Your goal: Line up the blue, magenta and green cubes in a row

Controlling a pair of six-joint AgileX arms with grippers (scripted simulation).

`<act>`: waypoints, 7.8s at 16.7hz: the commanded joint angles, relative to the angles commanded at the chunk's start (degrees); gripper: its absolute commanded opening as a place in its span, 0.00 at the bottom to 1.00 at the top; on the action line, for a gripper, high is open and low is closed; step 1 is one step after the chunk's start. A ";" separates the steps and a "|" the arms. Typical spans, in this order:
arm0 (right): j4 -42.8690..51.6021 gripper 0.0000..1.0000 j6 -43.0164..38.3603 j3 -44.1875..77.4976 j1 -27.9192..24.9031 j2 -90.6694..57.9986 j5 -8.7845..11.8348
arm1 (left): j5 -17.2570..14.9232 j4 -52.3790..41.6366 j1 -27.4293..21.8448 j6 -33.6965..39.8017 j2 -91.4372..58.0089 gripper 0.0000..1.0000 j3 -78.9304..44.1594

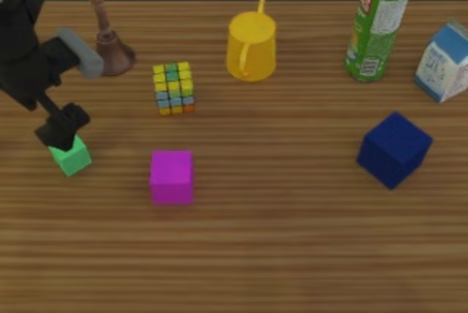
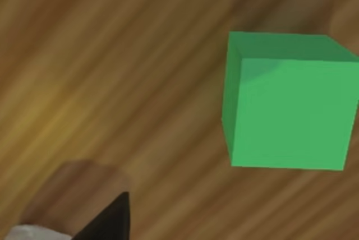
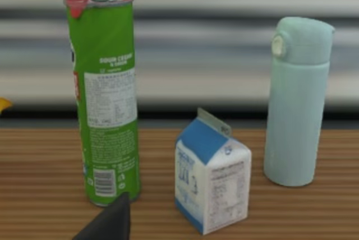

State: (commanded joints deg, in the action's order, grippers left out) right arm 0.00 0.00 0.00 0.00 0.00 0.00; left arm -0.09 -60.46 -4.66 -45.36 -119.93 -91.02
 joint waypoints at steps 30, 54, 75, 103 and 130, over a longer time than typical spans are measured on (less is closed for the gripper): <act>0.00 1.00 0.00 0.00 0.00 0.00 0.00 | -0.11 16.46 0.03 -0.68 -9.18 0.25 7.92; 0.00 1.00 0.00 0.00 0.00 0.00 0.00 | -0.98 1.46 1.11 0.20 -0.91 0.00 0.25; 0.00 1.00 0.00 0.00 0.00 0.00 0.00 | -1.17 -15.07 -47.88 7.80 -18.75 0.00 -34.13; 0.00 1.00 0.00 0.00 0.00 0.00 0.00 | -1.20 -1.61 -48.03 7.92 -21.85 0.90 -23.77; 0.00 1.00 0.00 0.00 0.00 0.00 0.00 | -1.03 -14.38 -45.59 11.59 -18.20 1.00 -32.86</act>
State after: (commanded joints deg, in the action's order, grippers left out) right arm 0.00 0.00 0.00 0.00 0.00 0.00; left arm -1.12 -74.84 -50.25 -33.77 -138.13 -123.89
